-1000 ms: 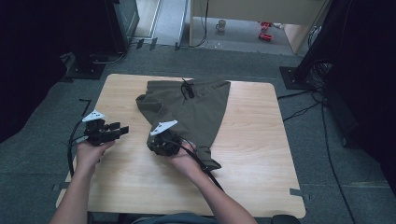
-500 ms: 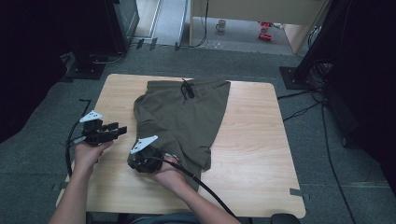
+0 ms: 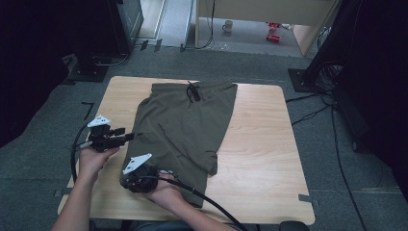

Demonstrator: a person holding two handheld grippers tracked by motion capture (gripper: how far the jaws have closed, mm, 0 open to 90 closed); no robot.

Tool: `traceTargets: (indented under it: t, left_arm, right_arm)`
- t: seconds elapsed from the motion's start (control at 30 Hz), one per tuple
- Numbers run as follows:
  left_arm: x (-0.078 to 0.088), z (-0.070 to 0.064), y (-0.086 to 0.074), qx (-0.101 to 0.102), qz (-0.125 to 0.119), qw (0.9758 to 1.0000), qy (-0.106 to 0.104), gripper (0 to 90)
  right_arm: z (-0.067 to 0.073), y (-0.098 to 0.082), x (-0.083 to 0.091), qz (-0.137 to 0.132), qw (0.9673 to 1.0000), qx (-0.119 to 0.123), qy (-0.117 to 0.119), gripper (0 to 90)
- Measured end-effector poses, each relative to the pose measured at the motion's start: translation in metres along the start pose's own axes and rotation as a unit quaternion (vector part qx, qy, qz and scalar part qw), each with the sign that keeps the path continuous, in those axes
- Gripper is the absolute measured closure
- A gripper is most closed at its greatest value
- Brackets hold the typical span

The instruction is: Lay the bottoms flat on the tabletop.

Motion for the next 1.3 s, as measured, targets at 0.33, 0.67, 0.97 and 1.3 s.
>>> traceTargets:
  t: [0.33, 0.67, 0.97, 1.3]
  left_arm:
    - [-0.007, 0.007, -0.002, 0.004, 0.007, 1.0, 0.004, 45.2]
    - [-0.025, 0.009, -0.004, -0.011, 0.02, 0.9996, 0.018, 46.2]
    - [-0.035, 0.002, -0.008, -0.028, 0.036, 0.9987, 0.023, 46.8]
    - [-0.046, 0.001, -0.013, -0.045, 0.056, 0.997, 0.03, 47.6]
  right_arm:
    - [-0.015, 0.01, 0.021, -0.038, 0.999, -0.019, -0.017, 59.6]
    - [-0.06, 0.006, 0.048, -0.053, 0.9946, -0.011, -0.088, 60.1]
    - [-0.093, 0.003, 0.064, -0.059, 0.9901, -0.016, -0.127, 59.4]
    - [-0.137, 0.0, 0.084, -0.067, 0.9811, -0.051, -0.174, 58.5]
Point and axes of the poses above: each handheld gripper's, and its own axes: x roughly backward along the jaws, y roughly out of its top, z roughly to its left, the point moved 6 cm from there along -x, roughly forward along the jaws, and after that the axes turned 11 degrees about y, right-handed, at the moved point
